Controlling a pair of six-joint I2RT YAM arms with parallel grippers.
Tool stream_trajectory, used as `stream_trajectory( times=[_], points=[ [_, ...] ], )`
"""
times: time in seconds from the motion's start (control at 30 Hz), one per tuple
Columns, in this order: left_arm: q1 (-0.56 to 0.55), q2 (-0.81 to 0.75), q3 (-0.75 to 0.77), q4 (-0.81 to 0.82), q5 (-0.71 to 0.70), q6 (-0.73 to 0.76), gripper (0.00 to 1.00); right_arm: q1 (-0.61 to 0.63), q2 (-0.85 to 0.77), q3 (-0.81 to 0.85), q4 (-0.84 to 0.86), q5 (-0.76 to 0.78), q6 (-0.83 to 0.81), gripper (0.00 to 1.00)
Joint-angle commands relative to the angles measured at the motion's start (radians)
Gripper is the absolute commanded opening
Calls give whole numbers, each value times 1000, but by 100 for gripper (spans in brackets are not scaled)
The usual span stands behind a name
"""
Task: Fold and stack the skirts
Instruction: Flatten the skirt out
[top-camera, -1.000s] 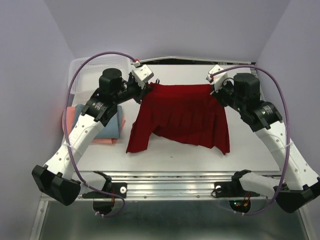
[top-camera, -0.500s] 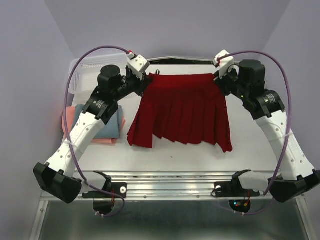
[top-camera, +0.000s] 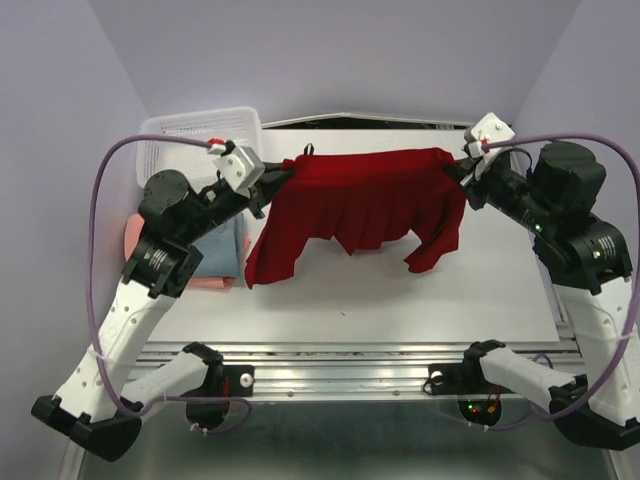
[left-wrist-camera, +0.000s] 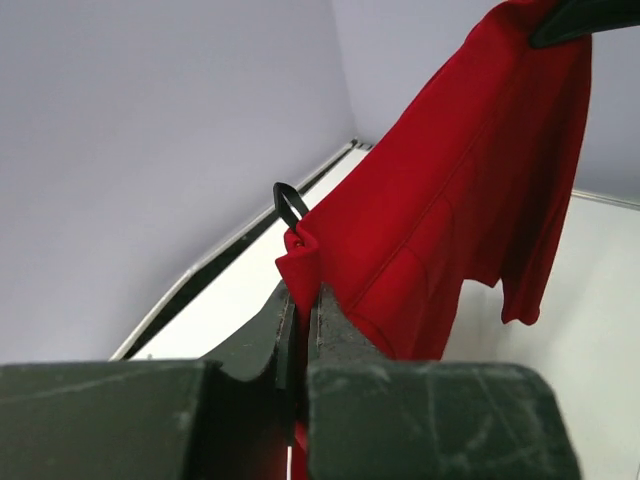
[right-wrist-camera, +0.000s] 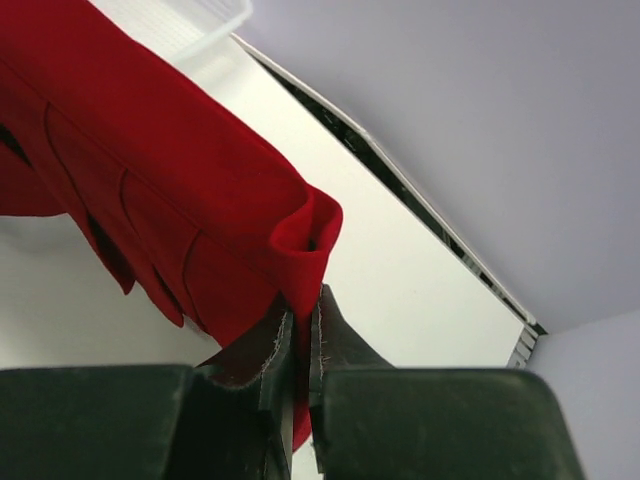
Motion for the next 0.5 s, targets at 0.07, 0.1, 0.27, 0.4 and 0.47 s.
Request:
stream_trajectory(
  times=[0.07,0.1,0.27,0.4,0.47],
  points=[
    [14,-194,-78,43,4,61,0,-41,-113,79,-157,30,-65,1],
    [10,-217,-87,33,5,43,0,-41,-112,101,-191,17,-48,1],
    [8,-211,-86,-39,41,16,0,-41,-81,132,-238,19,-49,1],
    [8,-98,-123,-75,16,-4,0,-41,-87,-160,-115,77,-100,1],
    [7,-43,-144,-72,-31,-5,3,-41,-54,-271,-17,124,-120,1]
  ],
)
